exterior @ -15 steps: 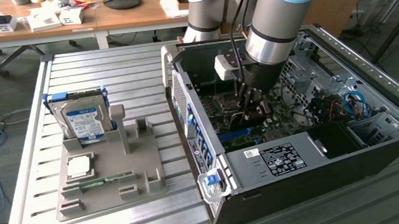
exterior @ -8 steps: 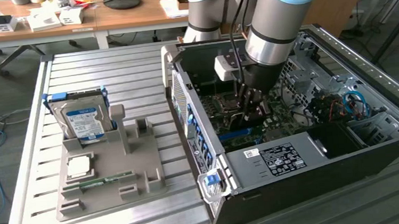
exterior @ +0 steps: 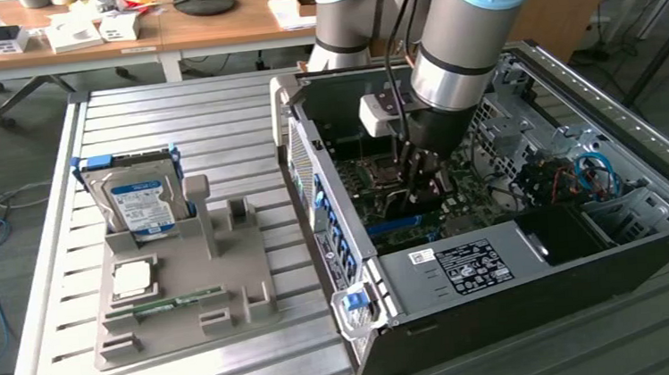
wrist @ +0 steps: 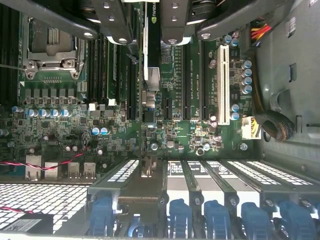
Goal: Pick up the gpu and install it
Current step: 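Insert the gpu into the slot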
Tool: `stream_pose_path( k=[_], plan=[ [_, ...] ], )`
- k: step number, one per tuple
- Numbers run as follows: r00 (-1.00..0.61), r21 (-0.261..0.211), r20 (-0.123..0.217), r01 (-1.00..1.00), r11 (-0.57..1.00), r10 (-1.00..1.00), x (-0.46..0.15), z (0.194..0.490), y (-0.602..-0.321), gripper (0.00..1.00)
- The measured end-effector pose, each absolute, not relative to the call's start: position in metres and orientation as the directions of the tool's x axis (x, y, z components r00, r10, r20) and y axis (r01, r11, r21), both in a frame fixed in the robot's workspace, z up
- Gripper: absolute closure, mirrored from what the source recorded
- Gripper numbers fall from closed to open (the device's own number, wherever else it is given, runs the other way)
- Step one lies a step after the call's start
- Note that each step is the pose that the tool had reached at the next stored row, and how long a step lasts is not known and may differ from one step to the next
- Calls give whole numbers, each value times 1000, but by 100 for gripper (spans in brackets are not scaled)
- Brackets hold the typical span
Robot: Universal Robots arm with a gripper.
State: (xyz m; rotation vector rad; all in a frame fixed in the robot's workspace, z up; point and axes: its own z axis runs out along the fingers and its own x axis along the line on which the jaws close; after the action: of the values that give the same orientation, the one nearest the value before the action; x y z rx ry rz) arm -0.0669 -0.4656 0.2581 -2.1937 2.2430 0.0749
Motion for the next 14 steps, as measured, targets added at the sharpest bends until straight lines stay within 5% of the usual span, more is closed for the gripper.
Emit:
stream_pose_path(
  k=[14],
  plan=[
    [-23, 32, -35, -999, 22, -999, -67, 255, -466, 74]
  ],
)
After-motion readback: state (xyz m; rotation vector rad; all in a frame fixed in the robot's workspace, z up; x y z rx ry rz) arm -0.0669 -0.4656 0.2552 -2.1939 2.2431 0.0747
